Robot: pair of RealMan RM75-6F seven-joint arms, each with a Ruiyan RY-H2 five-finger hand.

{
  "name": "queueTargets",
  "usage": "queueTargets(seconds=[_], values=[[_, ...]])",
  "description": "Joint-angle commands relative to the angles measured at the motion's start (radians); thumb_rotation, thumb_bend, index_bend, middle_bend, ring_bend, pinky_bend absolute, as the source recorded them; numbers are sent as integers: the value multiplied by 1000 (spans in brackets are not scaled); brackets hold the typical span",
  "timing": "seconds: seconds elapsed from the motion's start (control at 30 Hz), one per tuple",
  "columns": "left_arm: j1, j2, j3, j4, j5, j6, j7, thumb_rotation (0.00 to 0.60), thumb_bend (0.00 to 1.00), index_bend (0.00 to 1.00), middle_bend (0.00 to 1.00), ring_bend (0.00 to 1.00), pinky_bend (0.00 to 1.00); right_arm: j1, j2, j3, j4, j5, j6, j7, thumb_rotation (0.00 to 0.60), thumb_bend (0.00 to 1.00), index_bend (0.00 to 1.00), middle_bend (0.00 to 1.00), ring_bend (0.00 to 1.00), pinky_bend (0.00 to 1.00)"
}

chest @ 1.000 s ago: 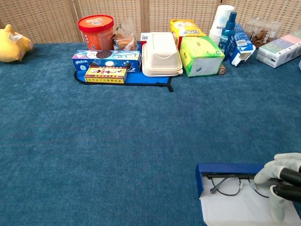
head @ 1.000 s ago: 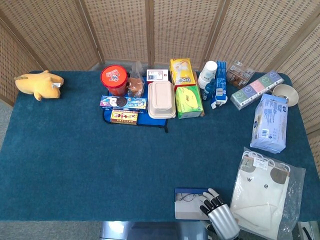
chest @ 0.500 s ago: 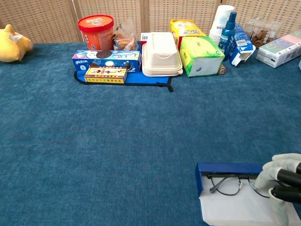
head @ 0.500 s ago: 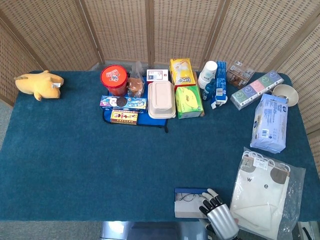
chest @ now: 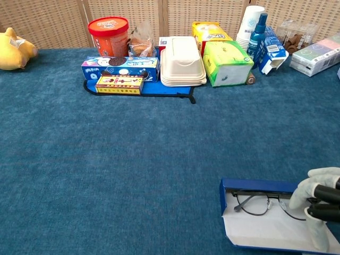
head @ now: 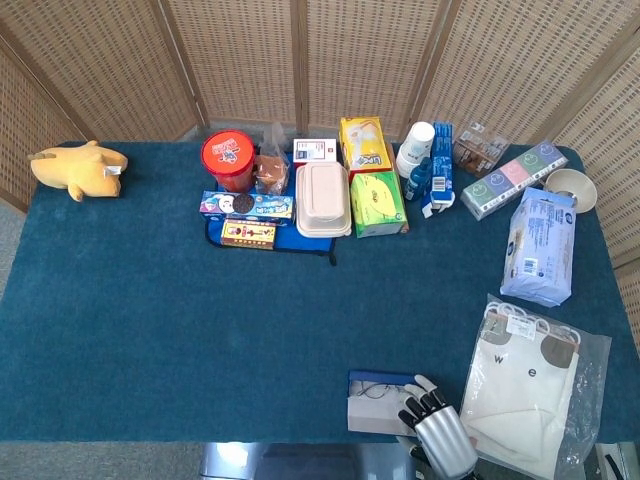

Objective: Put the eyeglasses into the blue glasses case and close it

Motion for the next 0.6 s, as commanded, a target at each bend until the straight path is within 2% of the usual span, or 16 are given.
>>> queueTargets(seconds=[0.03,0.6], values=[[0,-1,0,1,-1,0,-1,600,132,117,162,21,0,6,8,5,-15,0,-4,-8,600,300,692,424,310,242],[0,-13,2,11,-7,-14,3,600,132,117,161,21,0,96,92,70,-173,30,-111,-70,600,293,681,422,310,242]])
